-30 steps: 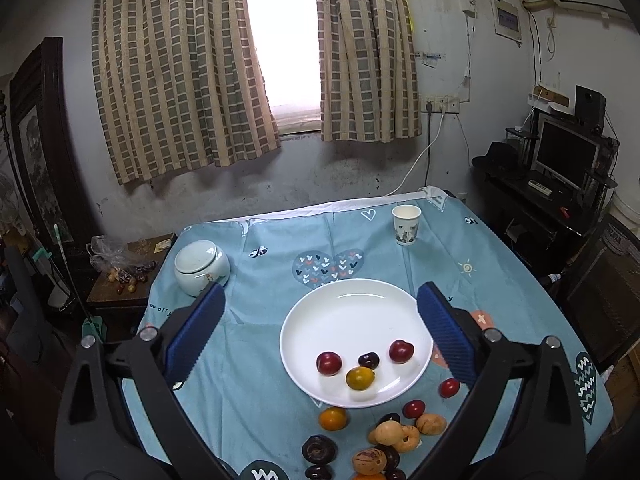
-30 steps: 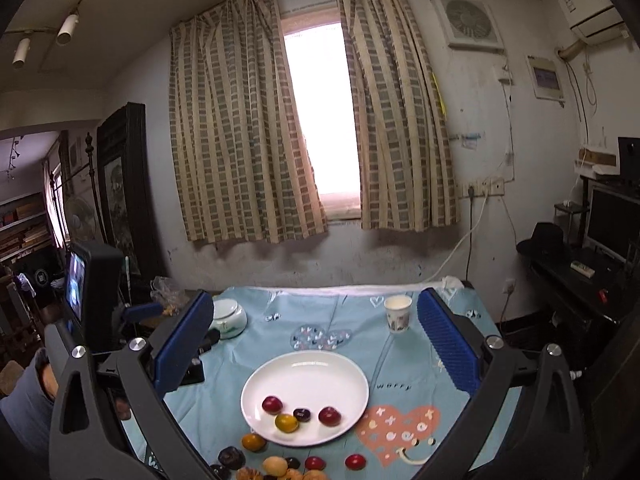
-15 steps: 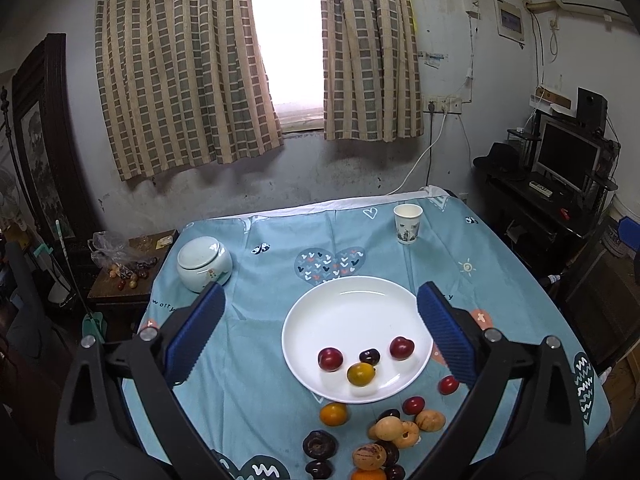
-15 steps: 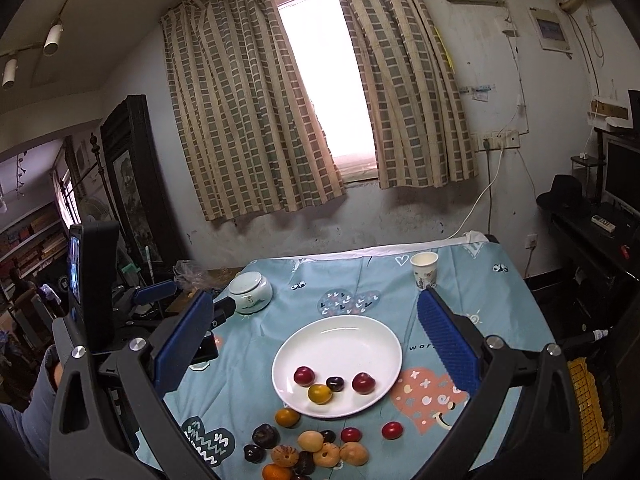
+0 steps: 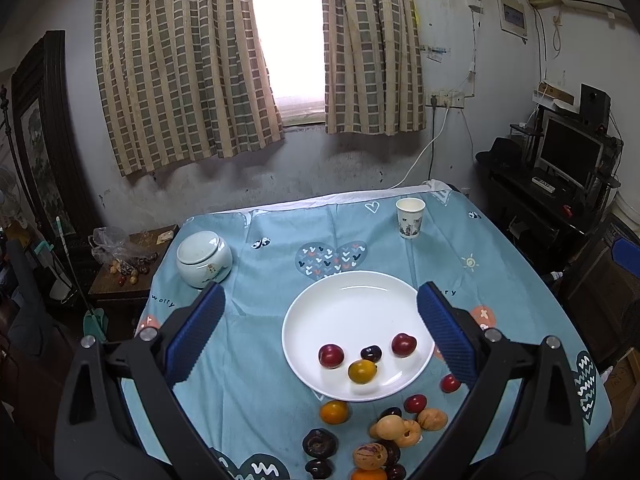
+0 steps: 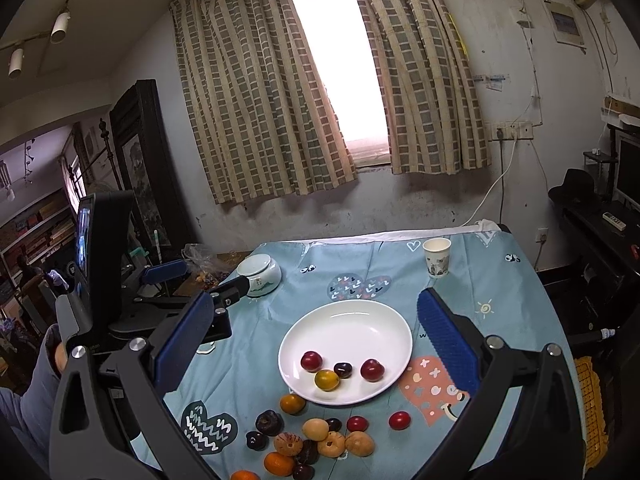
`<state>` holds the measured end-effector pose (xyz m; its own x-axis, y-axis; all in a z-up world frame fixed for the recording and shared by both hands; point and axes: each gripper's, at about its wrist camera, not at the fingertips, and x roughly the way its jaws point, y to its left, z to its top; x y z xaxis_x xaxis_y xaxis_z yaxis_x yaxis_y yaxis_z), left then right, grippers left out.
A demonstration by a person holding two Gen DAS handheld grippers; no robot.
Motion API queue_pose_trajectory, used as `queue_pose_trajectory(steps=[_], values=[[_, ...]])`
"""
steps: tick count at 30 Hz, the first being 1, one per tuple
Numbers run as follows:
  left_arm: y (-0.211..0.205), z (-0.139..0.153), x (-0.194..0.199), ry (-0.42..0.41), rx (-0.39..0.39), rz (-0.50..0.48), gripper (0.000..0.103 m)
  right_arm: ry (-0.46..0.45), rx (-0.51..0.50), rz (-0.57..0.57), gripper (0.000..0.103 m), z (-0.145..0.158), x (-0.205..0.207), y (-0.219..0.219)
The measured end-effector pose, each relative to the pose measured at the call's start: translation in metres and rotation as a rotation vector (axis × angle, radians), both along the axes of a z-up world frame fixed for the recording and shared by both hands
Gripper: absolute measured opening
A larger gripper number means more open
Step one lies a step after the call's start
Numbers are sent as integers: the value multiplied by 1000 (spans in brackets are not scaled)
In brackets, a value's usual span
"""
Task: Organize fruits
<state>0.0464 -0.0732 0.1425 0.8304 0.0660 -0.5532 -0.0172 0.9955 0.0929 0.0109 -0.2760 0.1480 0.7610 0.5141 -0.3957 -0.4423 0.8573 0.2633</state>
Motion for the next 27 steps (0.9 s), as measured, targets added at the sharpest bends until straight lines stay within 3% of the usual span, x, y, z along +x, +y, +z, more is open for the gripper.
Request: queue_pose_trajectory(steps=[8,11,15,18,20,24,27], values=[[1,-4,1,9,2,0,98,46,-5,34,102,-10,0,6],[4,-10,-2,17,3,-14,98,83,-68,37,102,-26,0,13],[12,-34,-17,69,6,-109,98,175,-213,59,102,-73,-3,21],[26,-67,-31,137,13,-123,98,276,-328,57,102,-122,-5,21],[38,-88,-41,177,3,-113,98,347,-401,56,91,-157,-7,18],[57,-132,-71,264,7,-114,98,477,-453,76,82,-209,-8,17],[60,-167,-98,373,7,-162,98,527,-436,164,79,-225,-18,31]])
